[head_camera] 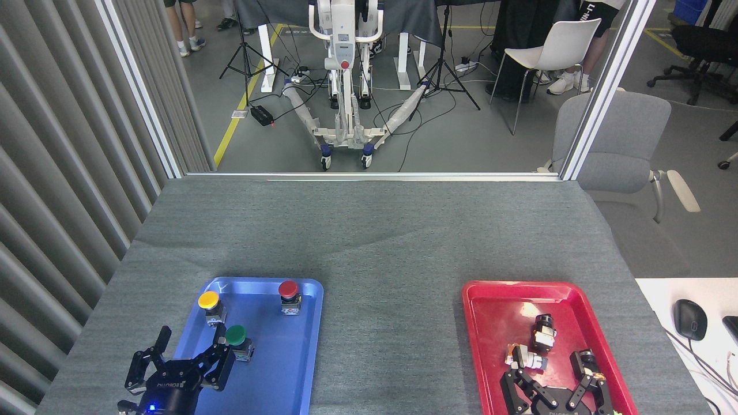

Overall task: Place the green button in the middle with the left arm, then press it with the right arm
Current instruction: 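Lower the left gripper toward the green button in the blue tray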

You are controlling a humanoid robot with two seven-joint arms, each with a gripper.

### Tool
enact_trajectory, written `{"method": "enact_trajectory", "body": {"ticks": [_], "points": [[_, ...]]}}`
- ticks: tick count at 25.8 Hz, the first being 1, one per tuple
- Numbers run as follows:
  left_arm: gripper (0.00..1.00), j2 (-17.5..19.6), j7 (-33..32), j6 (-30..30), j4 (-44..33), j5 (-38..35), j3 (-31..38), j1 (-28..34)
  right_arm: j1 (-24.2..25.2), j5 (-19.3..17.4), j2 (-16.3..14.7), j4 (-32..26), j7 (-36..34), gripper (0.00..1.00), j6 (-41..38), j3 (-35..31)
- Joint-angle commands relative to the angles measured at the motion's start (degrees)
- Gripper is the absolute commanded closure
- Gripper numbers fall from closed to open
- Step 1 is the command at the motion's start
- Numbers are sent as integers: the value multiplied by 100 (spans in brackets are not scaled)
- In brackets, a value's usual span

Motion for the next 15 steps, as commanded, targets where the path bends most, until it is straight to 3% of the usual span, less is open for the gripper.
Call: {"method": "enact_trajectory", "body": {"ticks": [1, 6, 15], "points": [[0, 16, 21, -6, -50, -10, 13, 70, 19, -8, 19, -4, 10, 0, -35, 24], [0, -20, -14, 3, -419, 34, 4, 175, 62, 1, 54, -4, 10, 0, -44, 147], [0, -72, -14, 47, -366, 43, -22, 114, 115, -16, 28, 40, -17, 0, -79, 138]]}}
